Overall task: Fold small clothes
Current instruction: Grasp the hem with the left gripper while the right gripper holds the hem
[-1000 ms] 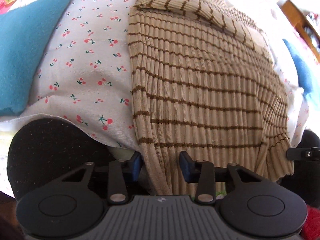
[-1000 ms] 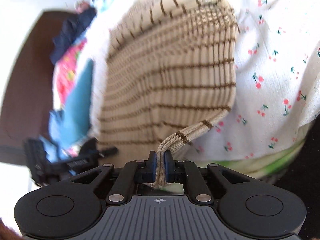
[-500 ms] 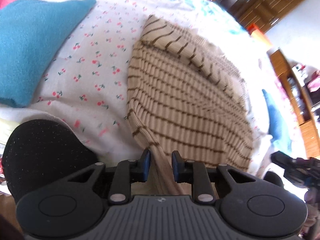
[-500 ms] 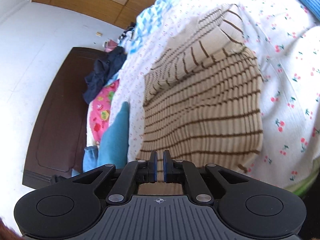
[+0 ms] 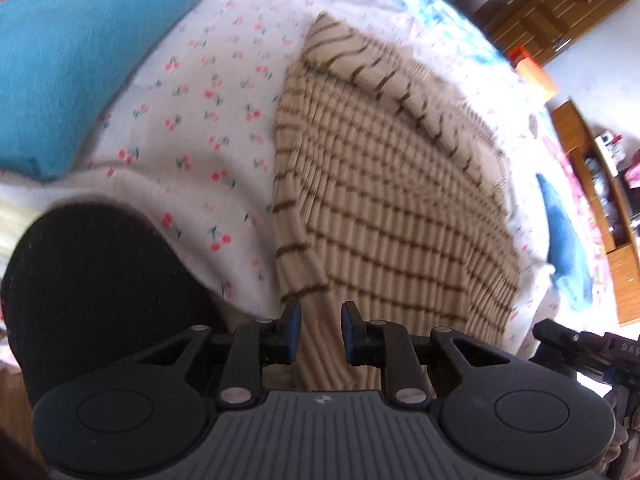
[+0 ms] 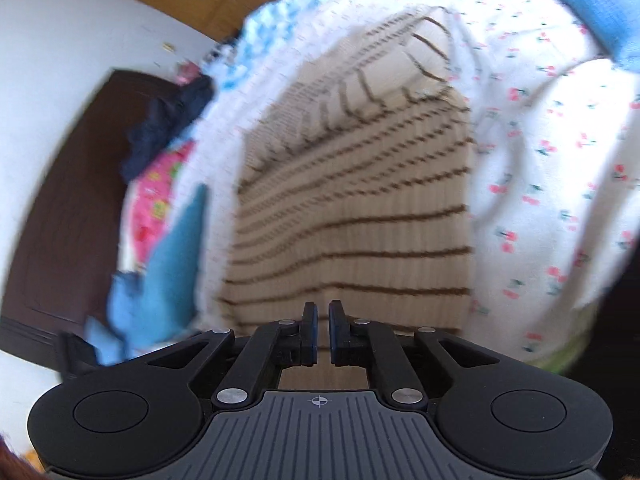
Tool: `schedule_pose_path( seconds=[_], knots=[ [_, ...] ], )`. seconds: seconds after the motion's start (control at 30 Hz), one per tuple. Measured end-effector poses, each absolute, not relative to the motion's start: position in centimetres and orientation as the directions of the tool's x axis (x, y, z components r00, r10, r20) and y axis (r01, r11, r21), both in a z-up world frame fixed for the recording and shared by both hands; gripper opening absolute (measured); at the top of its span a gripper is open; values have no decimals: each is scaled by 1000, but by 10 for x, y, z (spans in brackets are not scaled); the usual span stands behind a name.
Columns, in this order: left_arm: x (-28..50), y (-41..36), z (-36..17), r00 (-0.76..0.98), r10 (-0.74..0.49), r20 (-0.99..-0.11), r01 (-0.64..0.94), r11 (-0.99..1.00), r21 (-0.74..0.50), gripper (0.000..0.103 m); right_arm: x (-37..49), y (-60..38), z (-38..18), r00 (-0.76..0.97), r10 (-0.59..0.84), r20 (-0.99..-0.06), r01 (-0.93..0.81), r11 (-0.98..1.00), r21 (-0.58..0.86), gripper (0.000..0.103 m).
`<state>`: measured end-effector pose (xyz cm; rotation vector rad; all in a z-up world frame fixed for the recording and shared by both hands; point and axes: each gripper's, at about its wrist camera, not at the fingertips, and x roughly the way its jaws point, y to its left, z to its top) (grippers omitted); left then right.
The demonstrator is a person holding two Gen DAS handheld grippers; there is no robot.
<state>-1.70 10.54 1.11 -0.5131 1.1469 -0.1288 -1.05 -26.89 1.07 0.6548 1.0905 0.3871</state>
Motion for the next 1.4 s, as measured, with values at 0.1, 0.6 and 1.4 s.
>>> schedule_pose_path(
  seconds=[0.1,0.6,1.4],
  knots=[
    [-14,99,6,384,-373,-845,-168,871,-461,30,-15,-269,3,378,566,-732,40,780,624,10],
    [6,58,-3,262,-177,-949,-85,975,-206,46,-14,-255,-15,245,561,-791,21,813,582,41],
    [-5,91,6,231,-306,-923,-185,918,-351,13,-11,-265,-49,191,626,-756,125,749,651,9]
  ],
)
